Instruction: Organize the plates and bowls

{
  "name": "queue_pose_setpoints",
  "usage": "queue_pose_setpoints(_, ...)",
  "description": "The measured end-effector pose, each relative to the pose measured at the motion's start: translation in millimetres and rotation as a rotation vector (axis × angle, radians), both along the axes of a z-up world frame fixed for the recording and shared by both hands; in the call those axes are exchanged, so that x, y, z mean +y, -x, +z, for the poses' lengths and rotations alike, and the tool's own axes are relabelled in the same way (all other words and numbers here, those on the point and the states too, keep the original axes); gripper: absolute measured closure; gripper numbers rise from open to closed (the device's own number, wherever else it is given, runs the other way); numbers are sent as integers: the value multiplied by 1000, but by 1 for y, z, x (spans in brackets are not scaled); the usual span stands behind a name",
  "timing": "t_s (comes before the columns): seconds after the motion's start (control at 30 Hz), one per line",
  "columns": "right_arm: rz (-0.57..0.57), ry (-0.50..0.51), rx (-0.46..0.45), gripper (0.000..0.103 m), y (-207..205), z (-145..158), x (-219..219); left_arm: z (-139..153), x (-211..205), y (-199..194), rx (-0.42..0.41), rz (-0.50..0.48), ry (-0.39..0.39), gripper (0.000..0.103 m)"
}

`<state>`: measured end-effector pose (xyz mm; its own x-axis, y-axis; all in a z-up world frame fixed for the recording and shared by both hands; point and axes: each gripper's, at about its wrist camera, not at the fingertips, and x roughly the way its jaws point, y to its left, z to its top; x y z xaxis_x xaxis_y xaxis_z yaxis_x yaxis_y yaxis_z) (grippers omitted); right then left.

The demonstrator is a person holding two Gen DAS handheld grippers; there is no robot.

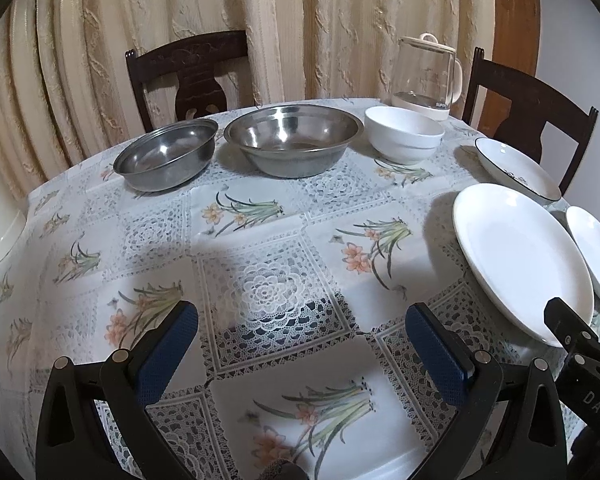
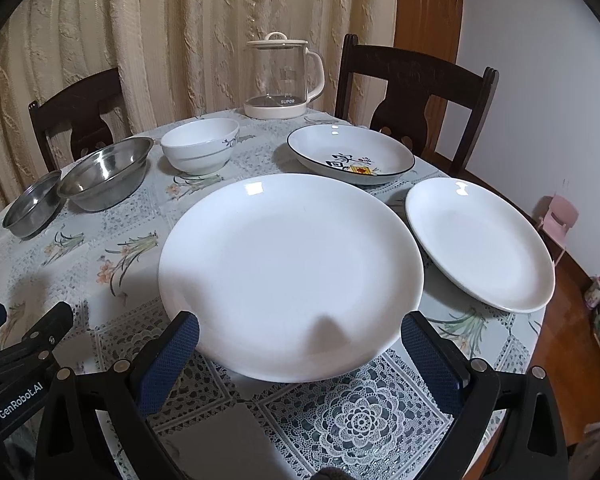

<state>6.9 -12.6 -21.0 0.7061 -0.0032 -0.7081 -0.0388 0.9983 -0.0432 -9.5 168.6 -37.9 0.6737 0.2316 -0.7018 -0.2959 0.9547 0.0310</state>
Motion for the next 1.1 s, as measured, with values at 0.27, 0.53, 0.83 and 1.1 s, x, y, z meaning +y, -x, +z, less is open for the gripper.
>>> queue_pose_setpoints(0.27,-9,-18,17,0,-3,-5,-14,-12,3,-8,39,26,-27,0)
queue_pose_setpoints(0.53,-70,-73,56,0,-16,-14,-50,-21,10,-15,96,51,1,0)
queue_pose_setpoints(0.83,-73,-215,118,0,-35,-22,-80,-14,-3,-35,132,6,89,0)
queue_pose_setpoints(1.1,-58,-299,152,0,-44,-31,-90,-12,-12,-56,164,-33,190,0)
